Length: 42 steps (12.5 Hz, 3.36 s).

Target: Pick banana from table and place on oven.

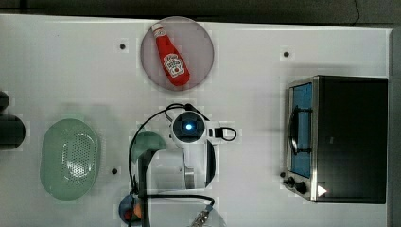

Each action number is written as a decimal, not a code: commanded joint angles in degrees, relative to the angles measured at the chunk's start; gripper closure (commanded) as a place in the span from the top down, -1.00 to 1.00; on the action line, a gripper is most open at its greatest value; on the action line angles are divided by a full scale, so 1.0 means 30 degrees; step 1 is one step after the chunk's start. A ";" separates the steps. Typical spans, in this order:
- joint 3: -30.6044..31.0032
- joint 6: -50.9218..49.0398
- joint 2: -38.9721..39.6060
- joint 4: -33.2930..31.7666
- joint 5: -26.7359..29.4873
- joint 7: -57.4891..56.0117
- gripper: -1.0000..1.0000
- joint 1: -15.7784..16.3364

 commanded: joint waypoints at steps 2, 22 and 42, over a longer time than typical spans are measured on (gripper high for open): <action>-0.0341 0.0799 0.0150 -0.0021 0.0002 -0.0058 -0.05 -0.0118; -0.2071 -1.7190 -1.4032 0.6379 0.0109 -0.0060 -0.50 -0.0338; -1.4418 -0.9997 -0.3450 1.0545 -0.0062 -2.0711 -0.25 -0.1078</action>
